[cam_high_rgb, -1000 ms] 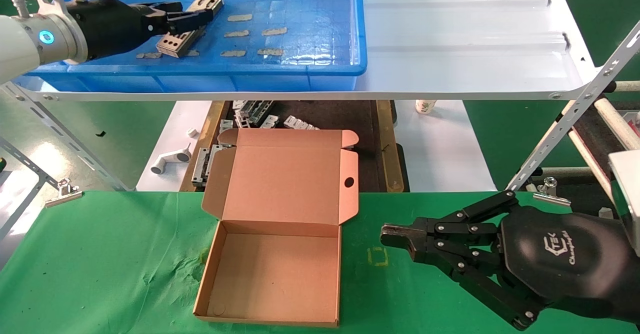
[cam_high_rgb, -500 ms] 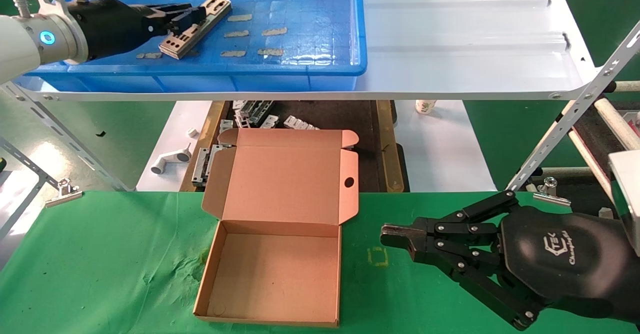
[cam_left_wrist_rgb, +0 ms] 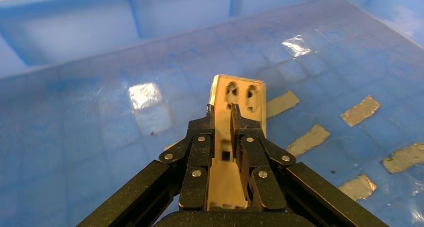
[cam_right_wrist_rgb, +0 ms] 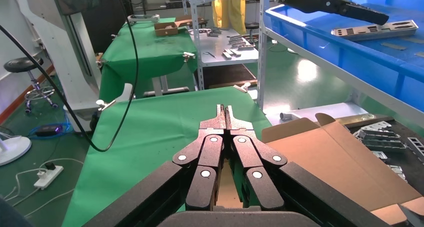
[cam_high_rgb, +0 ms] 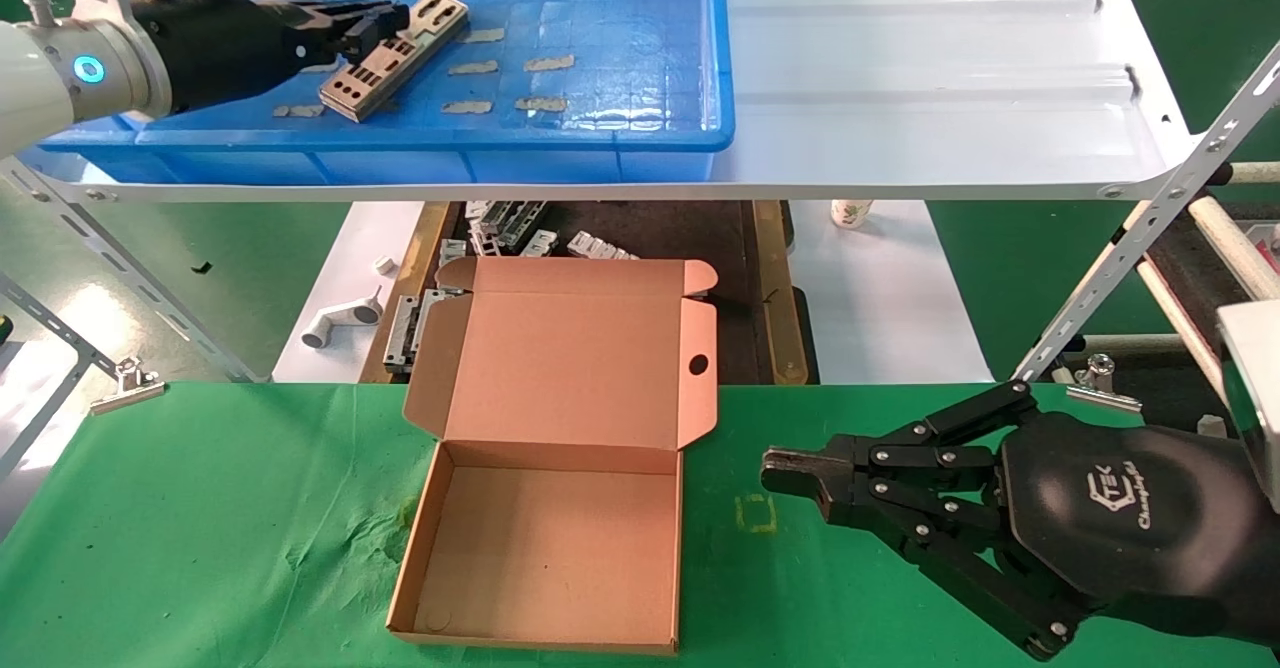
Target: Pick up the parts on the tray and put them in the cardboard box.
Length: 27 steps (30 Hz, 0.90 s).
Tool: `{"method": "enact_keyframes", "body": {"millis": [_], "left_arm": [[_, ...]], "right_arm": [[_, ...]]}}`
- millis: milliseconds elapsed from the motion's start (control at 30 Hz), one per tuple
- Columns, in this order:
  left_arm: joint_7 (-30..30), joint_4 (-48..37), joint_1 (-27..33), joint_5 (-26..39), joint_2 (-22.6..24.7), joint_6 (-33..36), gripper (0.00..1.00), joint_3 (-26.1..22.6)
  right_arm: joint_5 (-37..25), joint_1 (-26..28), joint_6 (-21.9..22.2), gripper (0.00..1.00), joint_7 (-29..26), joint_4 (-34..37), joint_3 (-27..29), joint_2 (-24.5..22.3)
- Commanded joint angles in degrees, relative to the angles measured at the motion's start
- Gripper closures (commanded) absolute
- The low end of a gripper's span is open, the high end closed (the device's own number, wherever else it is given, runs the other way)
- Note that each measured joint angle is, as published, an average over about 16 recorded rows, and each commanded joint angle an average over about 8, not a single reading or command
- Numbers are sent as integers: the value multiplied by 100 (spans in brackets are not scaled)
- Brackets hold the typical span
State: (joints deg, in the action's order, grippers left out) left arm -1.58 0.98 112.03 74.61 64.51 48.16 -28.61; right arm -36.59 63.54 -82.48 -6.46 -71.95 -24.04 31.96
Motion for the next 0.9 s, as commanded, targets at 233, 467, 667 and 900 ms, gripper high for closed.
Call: {"method": "enact_keyframes", "body": {"millis": [233,467,667,900], "left_arm": [[222,39,18,16,-22,113,0,-11],[389,34,33,66,-38,330,0,-46],[469,-7,41,90,-38,395,0,-63],[512,-60,20,82,-6,328,59,-56]], "right_arm": [[0,0,0,100,0,0,0,0],[0,0,0,100,0,0,0,0],[0,0,0,100,0,0,0,0],[0,0,0,100,0,0,0,0]]}}
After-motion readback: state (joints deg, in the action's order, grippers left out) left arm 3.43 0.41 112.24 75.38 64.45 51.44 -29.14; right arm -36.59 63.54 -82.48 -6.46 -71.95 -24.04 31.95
